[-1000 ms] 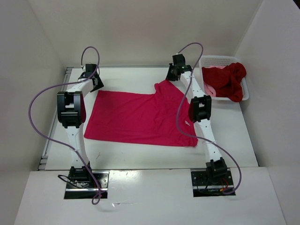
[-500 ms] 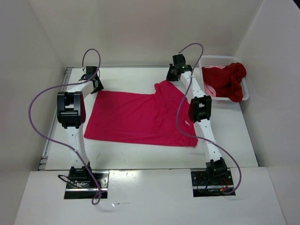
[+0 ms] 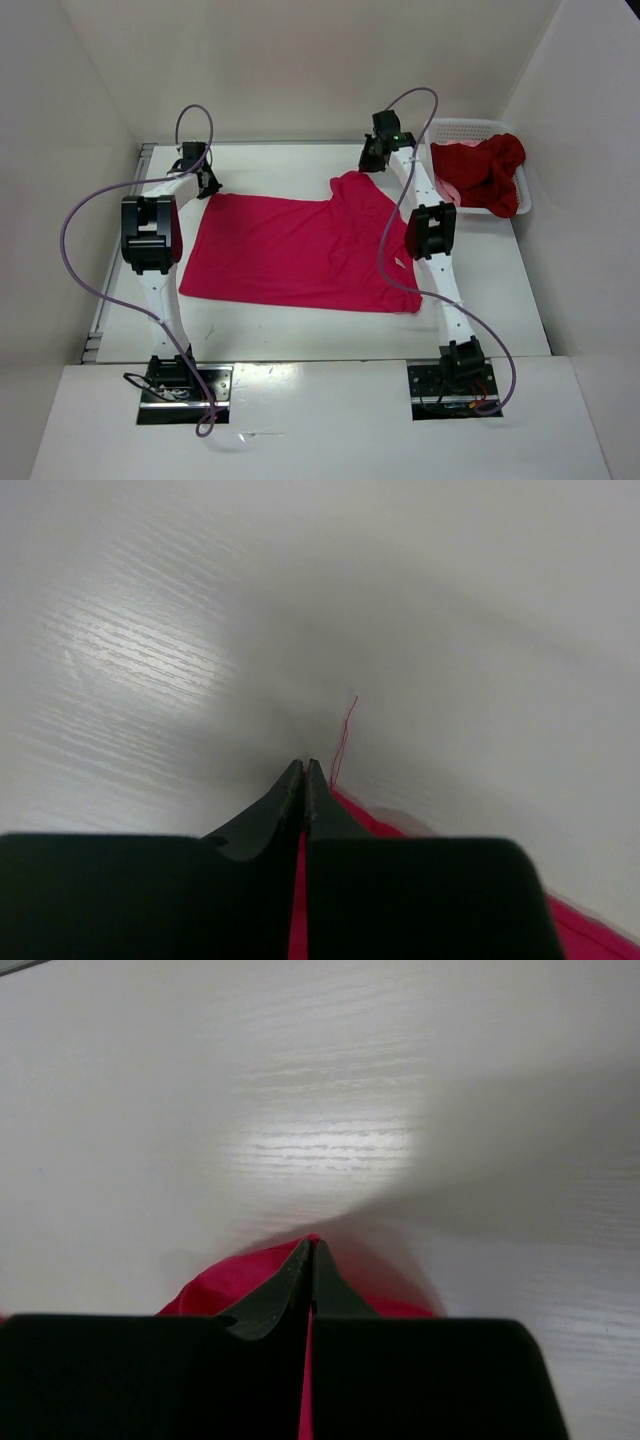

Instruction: Fold and stack the t-shirts

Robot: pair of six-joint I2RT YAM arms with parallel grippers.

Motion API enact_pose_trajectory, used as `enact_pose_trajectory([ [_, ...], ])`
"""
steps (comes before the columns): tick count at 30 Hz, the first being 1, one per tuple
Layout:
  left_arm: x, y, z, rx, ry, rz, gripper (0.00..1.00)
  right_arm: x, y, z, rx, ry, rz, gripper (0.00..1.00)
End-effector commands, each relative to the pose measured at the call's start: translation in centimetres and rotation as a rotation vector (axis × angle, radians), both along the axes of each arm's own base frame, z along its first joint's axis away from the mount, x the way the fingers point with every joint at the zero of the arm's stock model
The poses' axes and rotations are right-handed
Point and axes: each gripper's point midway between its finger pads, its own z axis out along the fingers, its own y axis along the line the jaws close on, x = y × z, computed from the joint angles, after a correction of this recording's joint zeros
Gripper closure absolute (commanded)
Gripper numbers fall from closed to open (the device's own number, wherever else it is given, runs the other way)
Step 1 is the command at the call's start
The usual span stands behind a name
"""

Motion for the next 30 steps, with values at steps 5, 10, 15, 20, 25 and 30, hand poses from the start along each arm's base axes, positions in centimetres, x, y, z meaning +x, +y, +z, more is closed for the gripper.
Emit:
enact_pose_trajectory([
  [5, -0.1, -1.4, 3.8, -0.051, -0.088, -0.031, 1.0, -2.2, -1.2, 11.1, -0.019, -0.113, 0.022, 0.99],
  [10, -1.2, -1.2, 6.0, -0.069, -0.135, -0.015, 1.0, -4.4, -1.6, 13.9, -0.022, -0.131, 0.028, 0.99],
  [15, -3.0, -0.5, 8.0, -0.12, -0.169, 0.004, 1.0, -8.0, -2.4, 13.7, -0.03, -0.094, 0.028, 0.99],
  [20, -4.9, 0.5, 10.1, -0.144, -0.2, 0.017, 1.0, -12.8, -3.7, 13.8, -0.039, -0.067, -0.001, 0.99],
  [25, -7.7, 0.5, 11.2, -0.173, -0.2, 0.006, 1.0, -17.8, -5.0, 13.6, -0.052, -0.045, -0.021, 0.99],
  [30, -10.5, 0.7, 12.4, -0.181, -0.216, 0.012, 1.0, -22.7, -6.1, 15.3, -0.032, -0.066, -0.055, 0.99],
])
